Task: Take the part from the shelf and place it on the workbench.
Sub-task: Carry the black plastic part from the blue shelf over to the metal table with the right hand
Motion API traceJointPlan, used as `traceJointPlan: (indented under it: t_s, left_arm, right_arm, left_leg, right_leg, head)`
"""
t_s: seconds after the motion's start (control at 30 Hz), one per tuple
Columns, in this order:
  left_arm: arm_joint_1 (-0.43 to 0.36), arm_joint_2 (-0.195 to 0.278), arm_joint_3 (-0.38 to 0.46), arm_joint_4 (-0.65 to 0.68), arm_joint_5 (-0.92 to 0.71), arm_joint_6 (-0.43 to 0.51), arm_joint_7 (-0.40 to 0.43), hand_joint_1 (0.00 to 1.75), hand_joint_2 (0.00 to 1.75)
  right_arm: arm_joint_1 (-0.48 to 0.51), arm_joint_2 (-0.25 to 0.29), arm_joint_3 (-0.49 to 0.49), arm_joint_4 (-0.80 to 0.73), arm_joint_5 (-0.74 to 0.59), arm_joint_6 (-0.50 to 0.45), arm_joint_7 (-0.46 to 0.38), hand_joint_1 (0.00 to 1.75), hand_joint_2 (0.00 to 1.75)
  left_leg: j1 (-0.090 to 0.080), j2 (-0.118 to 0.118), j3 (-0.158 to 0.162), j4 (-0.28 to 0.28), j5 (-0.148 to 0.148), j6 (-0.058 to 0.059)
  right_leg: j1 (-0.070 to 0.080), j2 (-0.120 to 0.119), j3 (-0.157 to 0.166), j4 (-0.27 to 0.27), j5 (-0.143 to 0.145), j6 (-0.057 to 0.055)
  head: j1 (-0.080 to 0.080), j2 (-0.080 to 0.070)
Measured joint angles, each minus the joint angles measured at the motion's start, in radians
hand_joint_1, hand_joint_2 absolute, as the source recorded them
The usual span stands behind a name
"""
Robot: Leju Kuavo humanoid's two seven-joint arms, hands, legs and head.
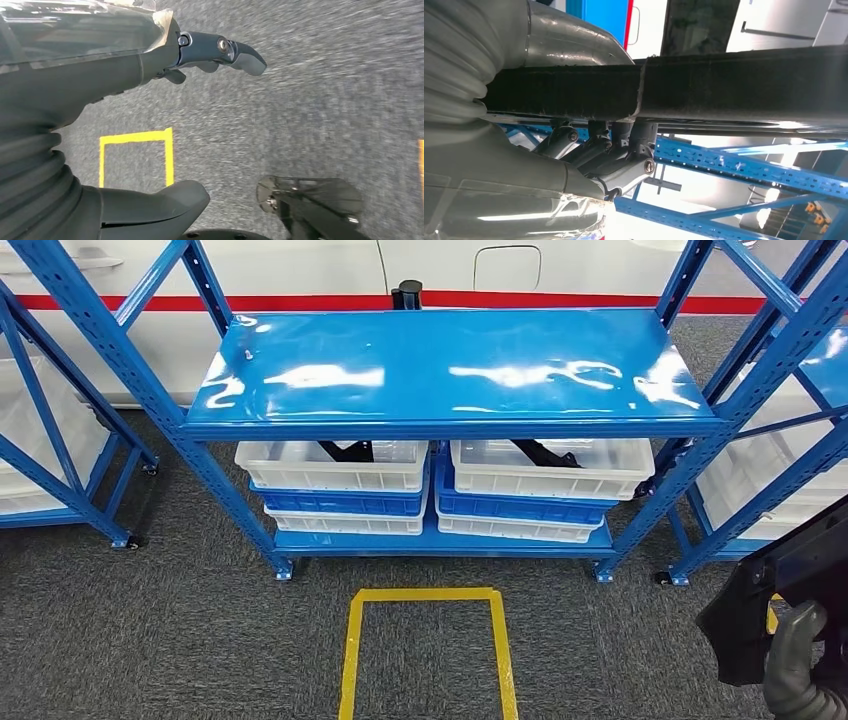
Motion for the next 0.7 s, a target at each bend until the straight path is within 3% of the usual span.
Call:
traceJointPlan:
  t_s: [0.07, 0.1, 0.13, 0.2, 0.23, 0.27, 0.33, 0.4, 0.43, 0.47, 0.53, 0.57, 0.6, 0.67, 0.7]
  left_arm:
    - [-0.002, 0.001, 0.000, 0.000, 0.000, 0.000, 0.000, 0.00, 1.75]
    - [-0.003, 0.002, 0.000, 0.000, 0.000, 0.000, 0.000, 0.00, 1.75]
    - [-0.004, 0.002, 0.000, 0.000, 0.002, 0.000, -0.003, 0.00, 1.75]
    - [-0.003, 0.000, 0.001, 0.000, 0.009, 0.002, -0.017, 0.00, 1.75]
    - [-0.002, -0.001, 0.002, -0.001, 0.014, 0.004, -0.027, 0.00, 1.75]
    - [-0.001, -0.001, 0.003, -0.001, 0.018, 0.006, -0.035, 0.00, 1.75]
    - [-0.001, -0.002, 0.003, -0.001, 0.019, 0.010, -0.044, 0.00, 1.75]
    - [0.000, -0.005, 0.003, -0.001, 0.020, 0.011, -0.048, 0.00, 1.75]
    - [0.000, -0.006, 0.003, -0.001, 0.021, 0.011, -0.050, 0.00, 1.75]
    - [0.000, -0.007, 0.003, -0.001, 0.022, 0.012, -0.054, 0.00, 1.75]
    - [-0.001, -0.009, 0.004, -0.001, 0.024, 0.020, -0.066, 0.00, 1.75]
    - [-0.001, -0.010, 0.005, -0.001, 0.025, 0.026, -0.071, 0.00, 1.75]
    - [-0.001, -0.012, 0.007, -0.002, 0.026, 0.031, -0.075, 0.00, 1.75]
    - [-0.002, -0.016, 0.010, -0.002, 0.026, 0.035, -0.078, 0.00, 1.75]
    - [-0.003, -0.018, 0.012, -0.002, 0.026, 0.036, -0.079, 0.00, 1.75]
  right_arm:
    - [0.000, 0.000, 0.000, -0.001, 0.000, 0.000, 0.000, 1.75, 1.75]
    - [-0.001, 0.000, 0.000, -0.001, 0.000, 0.000, 0.000, 1.75, 1.75]
    - [-0.001, 0.001, 0.000, -0.002, -0.003, 0.000, 0.001, 1.75, 1.75]
    - [0.000, 0.007, -0.008, -0.002, -0.019, 0.004, 0.007, 1.75, 1.75]
    - [0.000, 0.014, -0.017, -0.002, -0.031, 0.010, 0.011, 1.75, 1.75]
    - [0.001, 0.021, -0.030, -0.002, -0.041, 0.018, 0.016, 1.75, 1.75]
    - [0.001, 0.035, -0.056, -0.002, -0.052, 0.036, 0.020, 1.75, 1.75]
    - [0.001, 0.048, -0.076, -0.002, -0.058, 0.051, 0.021, 1.75, 1.75]
    - [0.001, 0.055, -0.084, -0.002, -0.061, 0.058, 0.021, 1.75, 1.75]
    - [0.000, 0.062, -0.092, -0.002, -0.063, 0.063, 0.021, 1.75, 1.75]
    - [-0.004, 0.077, -0.111, -0.002, -0.072, 0.074, 0.022, 1.75, 1.75]
    - [-0.006, 0.084, -0.121, -0.003, -0.077, 0.081, 0.023, 1.75, 1.75]
    - [-0.007, 0.092, -0.131, -0.003, -0.082, 0.088, 0.024, 1.75, 1.75]
    - [-0.009, 0.106, -0.150, -0.004, -0.087, 0.097, 0.026, 1.75, 1.75]
    - [-0.009, 0.112, -0.158, -0.005, -0.088, 0.100, 0.027, 1.75, 1.75]
  left_leg:
    - [-0.004, -0.002, 0.110, -0.155, 0.000, 0.013]
    - [-0.008, -0.003, 0.140, -0.204, -0.009, 0.017]
    - [-0.013, -0.003, 0.150, -0.227, -0.015, 0.020]
    - [-0.015, 0.004, 0.138, -0.237, -0.003, 0.032]
    - [-0.015, 0.009, 0.130, -0.240, 0.007, 0.040]
    - [-0.013, 0.016, 0.121, -0.244, 0.018, 0.046]
    - [-0.014, 0.032, 0.099, -0.243, 0.035, 0.053]
    - [-0.017, 0.050, 0.079, -0.241, 0.049, 0.052]
    - [-0.016, 0.059, 0.072, -0.239, 0.053, 0.051]
    - [-0.016, 0.069, 0.067, -0.236, 0.056, 0.048]
    - [-0.018, 0.086, 0.063, -0.225, 0.057, 0.042]
    - [-0.020, 0.093, 0.062, -0.218, 0.056, 0.038]
    - [-0.023, 0.100, 0.062, -0.213, 0.057, 0.033]
    - [-0.024, 0.113, 0.059, -0.210, 0.059, 0.025]
    - [-0.021, 0.108, 0.058, -0.207, 0.056, 0.018]
  right_leg:
    - [0.005, 0.000, -0.013, 0.001, 0.016, 0.010]
    - [0.006, -0.001, -0.017, 0.000, 0.023, 0.017]
    - [0.006, -0.001, -0.021, -0.001, 0.031, 0.025]
    - [0.004, 0.000, -0.032, 0.002, 0.038, 0.037]
    - [0.004, 0.001, -0.044, 0.021, 0.026, 0.038]
    - [0.004, 0.001, -0.062, 0.060, 0.000, 0.035]
    - [0.004, 0.003, -0.115, 0.198, -0.079, 0.028]
    - [0.004, 0.003, -0.139, 0.299, -0.128, 0.033]
    - [0.003, 0.002, -0.119, 0.293, -0.130, 0.041]
    - [0.002, -0.003, -0.076, 0.240, -0.116, 0.051]
    - [0.001, -0.035, 0.033, 0.078, -0.078, 0.066]
    - [0.002, -0.048, 0.068, 0.019, -0.064, 0.063]
    - [0.003, -0.057, 0.081, -0.010, -0.059, 0.057]
    - [0.004, -0.042, 0.071, -0.012, -0.055, 0.039]
    - [0.001, -0.034, 0.068, -0.012, -0.051, 0.032]
  head:
    - [0.001, 0.000]
    - [0.000, 0.000]
    - [0.001, 0.000]
    - [0.000, 0.000]
    - [0.002, 0.000]
    - [0.004, 0.000]
    - [0.007, 0.000]
    - [0.008, 0.000]
    - [0.008, 0.000]
    - [0.008, 0.000]
    - [0.010, 0.000]
    - [0.010, 0.000]
    - [0.010, 0.000]
    - [0.010, 0.000]
    - [0.011, 0.000]
